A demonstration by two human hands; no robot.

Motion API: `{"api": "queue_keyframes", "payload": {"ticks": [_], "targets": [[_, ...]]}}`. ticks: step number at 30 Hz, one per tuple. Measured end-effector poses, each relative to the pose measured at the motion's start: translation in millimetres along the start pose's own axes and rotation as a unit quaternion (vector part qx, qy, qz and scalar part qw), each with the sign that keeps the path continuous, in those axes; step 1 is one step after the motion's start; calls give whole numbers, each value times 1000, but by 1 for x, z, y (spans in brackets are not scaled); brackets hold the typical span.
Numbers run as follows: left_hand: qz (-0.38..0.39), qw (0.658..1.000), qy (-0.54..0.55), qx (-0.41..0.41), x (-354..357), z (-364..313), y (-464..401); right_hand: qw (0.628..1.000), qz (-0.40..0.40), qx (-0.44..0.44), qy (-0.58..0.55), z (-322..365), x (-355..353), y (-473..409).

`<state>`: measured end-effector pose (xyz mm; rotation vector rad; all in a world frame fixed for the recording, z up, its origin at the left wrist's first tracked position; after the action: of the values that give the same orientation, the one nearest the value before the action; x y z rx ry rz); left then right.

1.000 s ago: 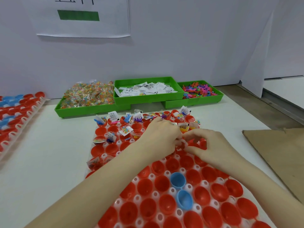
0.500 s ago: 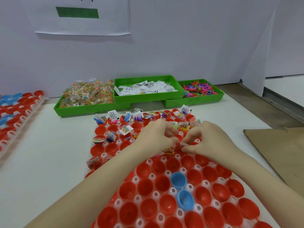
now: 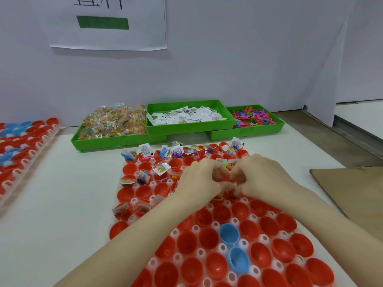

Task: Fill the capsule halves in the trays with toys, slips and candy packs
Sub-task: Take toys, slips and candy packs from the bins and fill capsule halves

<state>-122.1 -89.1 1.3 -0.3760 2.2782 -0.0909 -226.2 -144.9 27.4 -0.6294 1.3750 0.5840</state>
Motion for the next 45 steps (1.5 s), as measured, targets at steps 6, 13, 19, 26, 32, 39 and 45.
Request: {"api": "queue_keyframes", "payload": {"ticks": [6, 13, 19, 26, 32, 39, 45], "targets": [[-157, 985, 66, 25, -47, 14, 8, 987, 108, 10, -122, -22, -14, -5], [-353, 926, -18, -133, -153, 121, -14, 935, -127, 97, -318, -89, -33, -92], [-205, 911, -226, -277, -177, 192, -40, 975, -15, 171, -144, -120, 29, -181], [-274, 888, -258, -264, -175, 200, -59, 965, -56, 219, -132, -133, 37, -216], [-330, 897, -211, -204, -178, 207, -63, 976, -103, 180, -66, -136, 30, -215], [-418, 886, -104, -171, -178, 208, -60, 951, -193, 215, -107, -144, 23, -210], [-441, 883, -110, -121, -179, 200, -61, 929, -272, 207, -144, -138, 10, -203]]}}
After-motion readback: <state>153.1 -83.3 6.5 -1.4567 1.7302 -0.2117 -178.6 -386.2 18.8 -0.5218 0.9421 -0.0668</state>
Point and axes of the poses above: each hand's wrist, its own y-axis away from the middle knuckle, its own x-axis out of the palm, z = x × y, the point moved 3 cm from there along -y, towards the middle knuckle, and after that the axes turned 3 degrees about -z, right-handed, at the moved point
